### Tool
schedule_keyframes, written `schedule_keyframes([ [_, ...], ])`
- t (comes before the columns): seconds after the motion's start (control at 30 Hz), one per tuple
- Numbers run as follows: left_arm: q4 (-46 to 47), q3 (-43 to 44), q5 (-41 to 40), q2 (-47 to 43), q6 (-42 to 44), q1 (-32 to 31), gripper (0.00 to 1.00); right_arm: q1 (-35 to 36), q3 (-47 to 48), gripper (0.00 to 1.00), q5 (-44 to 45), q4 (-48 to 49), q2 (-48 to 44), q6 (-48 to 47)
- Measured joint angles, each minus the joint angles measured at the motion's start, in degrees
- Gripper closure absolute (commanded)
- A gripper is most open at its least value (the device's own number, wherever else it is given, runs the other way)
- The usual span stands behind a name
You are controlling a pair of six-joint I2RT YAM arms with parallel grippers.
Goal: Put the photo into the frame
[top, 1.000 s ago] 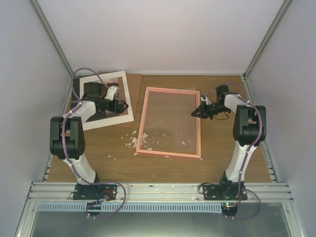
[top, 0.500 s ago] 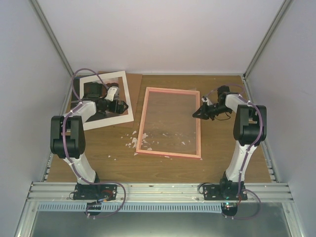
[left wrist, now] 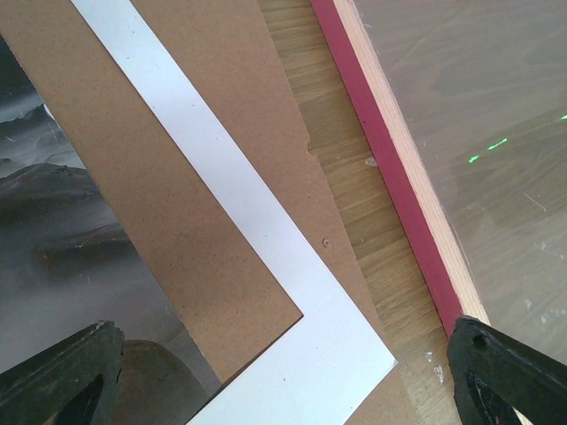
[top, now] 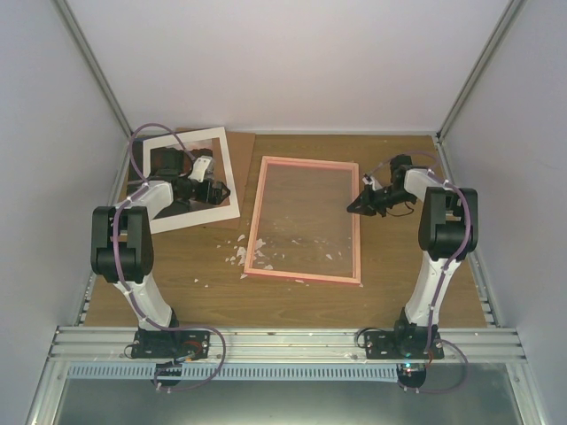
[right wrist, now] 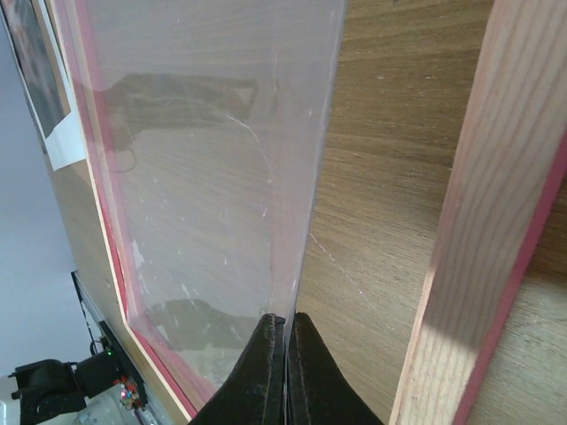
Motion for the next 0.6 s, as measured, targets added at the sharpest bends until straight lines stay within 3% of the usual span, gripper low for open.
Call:
schedule_keyframes([
  [0.6,0.0,0.0,-0.04,0.55,-0.02,0.0,0.01,-0.22,-0.04,0.99,0.04,-0.11,0.0,0.22],
])
